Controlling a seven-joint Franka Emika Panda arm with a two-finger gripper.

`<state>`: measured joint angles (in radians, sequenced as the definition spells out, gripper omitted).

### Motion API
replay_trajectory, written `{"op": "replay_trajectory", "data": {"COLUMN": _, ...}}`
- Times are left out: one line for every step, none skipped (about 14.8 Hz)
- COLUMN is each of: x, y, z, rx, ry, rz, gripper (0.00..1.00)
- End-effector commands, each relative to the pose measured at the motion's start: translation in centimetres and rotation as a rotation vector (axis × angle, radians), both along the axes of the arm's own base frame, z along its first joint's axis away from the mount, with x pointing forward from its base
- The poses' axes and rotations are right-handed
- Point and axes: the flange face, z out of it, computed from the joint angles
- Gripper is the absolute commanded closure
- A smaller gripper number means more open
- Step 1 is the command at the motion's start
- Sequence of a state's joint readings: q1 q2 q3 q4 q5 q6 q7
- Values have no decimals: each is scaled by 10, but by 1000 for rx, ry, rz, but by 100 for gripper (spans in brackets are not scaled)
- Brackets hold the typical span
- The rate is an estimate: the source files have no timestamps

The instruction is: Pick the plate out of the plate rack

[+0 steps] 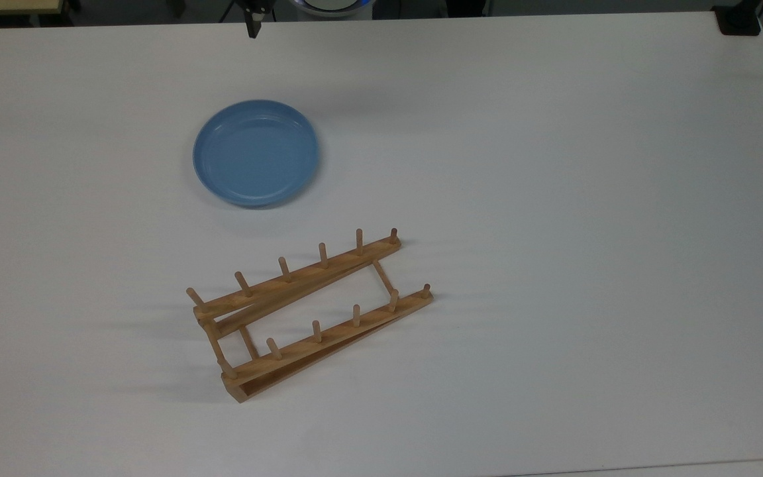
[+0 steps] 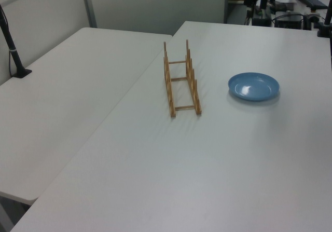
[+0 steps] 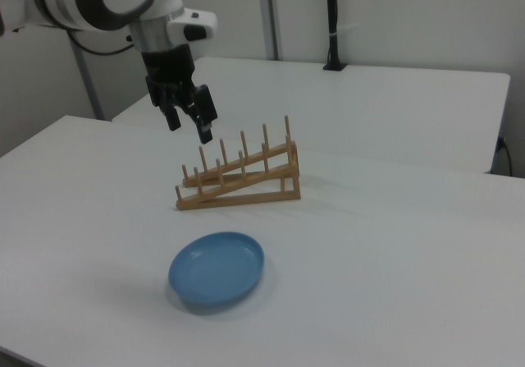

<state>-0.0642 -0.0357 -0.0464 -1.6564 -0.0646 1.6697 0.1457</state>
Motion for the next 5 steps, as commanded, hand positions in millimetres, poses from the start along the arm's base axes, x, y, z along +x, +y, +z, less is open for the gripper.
{"op": "replay_trajectory", "data": {"x": 6, "y": 25, "z": 8, "rx": -99, "ry": -61, "rz": 132, "gripper": 0}}
{"op": "replay_trajectory", "data": {"x": 8, "y": 29, "z": 8, "rx": -96, "ry": -62, "rz": 136, "gripper": 0}}
{"op": "replay_trajectory", "data": {"x": 8, "y": 30, "z": 7, "rx": -86, "ry": -60, "rz": 131, "gripper": 0}}
{"op": "replay_trajectory", "data": {"x": 7, "y": 35, "z": 3, "rx": -83, "ry": -49, "rz": 138, "gripper": 0}}
{"op": "replay_trajectory", "data": {"x": 7, "y": 43, "z": 4, "rx": -84, "ry": -50, "rz": 150, "gripper": 0}}
